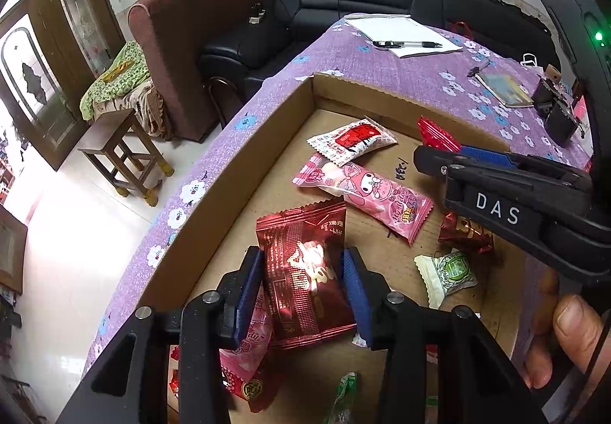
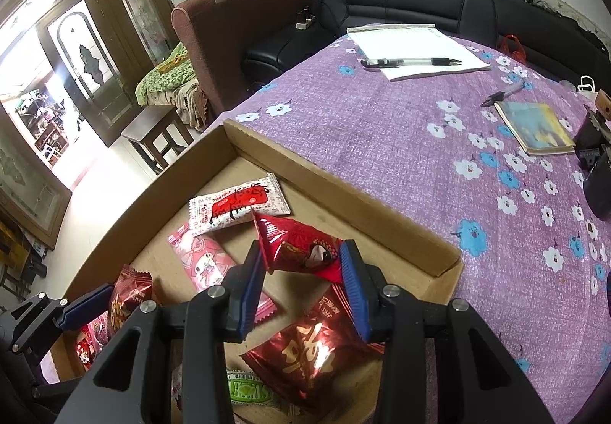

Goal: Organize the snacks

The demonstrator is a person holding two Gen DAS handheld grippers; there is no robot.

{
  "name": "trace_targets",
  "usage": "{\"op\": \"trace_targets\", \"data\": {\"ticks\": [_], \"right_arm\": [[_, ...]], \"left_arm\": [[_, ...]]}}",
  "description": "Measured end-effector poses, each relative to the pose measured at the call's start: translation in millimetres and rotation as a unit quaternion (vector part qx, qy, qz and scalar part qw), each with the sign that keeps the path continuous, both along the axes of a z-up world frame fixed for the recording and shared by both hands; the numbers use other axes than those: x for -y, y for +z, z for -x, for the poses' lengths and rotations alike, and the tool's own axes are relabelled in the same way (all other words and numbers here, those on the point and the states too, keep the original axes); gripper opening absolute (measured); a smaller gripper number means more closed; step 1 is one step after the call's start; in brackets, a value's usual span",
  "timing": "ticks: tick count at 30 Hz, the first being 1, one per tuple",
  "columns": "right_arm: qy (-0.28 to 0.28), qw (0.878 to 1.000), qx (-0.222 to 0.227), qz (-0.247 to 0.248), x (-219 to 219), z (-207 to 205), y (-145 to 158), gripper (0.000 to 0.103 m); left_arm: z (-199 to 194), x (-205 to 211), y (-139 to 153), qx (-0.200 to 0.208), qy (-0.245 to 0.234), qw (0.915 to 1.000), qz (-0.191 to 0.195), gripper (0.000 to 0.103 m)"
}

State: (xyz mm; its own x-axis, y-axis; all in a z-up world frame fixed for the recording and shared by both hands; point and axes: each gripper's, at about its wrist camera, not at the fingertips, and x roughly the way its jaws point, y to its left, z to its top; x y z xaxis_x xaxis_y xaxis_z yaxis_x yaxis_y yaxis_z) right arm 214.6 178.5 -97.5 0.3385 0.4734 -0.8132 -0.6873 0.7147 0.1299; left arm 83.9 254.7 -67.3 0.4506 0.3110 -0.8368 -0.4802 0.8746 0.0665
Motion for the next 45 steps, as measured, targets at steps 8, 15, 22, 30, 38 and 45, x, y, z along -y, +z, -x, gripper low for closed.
{"op": "trace_targets", "data": {"ticks": [8,15,22,30,38,45], "right_arm": [[-0.004,1.0,-0.002,-0.001,-0.4,-3.6,-0.3,0.039],[-0.004,1.0,0.01,-0.008,1.7,-1.0,7.5,0.072],[-0.001,1.0,0.014,-0.021,10.4,9.3,23.3,0.072],[0.002,0.999,0.026,-0.03,25.7,31.1,43.4,0.072],[0.002,0.998,0.041,-0.04,48.9,63.6,63.2,0.072],[0.0,0.997,0.05,-0.052,69.2,95.5,77.1,0.076]], "left_arm": [[-1.9,-3.0,-0.4,-0.008,0.005,0.9999,0.006,0.068],[-0.2,-6.7,-0.1,-0.01,0.015,0.9998,0.012,0.079],[5.3,-2.0,7.3,0.0,0.013,0.9999,0.0,0.079],[18.6,4.3,16.5,0.012,0.016,0.9998,-0.007,0.079],[46.9,8.9,35.5,0.041,0.024,0.9987,-0.02,0.087],[70.8,16.7,47.1,0.054,0.025,0.9977,-0.031,0.087]]}}
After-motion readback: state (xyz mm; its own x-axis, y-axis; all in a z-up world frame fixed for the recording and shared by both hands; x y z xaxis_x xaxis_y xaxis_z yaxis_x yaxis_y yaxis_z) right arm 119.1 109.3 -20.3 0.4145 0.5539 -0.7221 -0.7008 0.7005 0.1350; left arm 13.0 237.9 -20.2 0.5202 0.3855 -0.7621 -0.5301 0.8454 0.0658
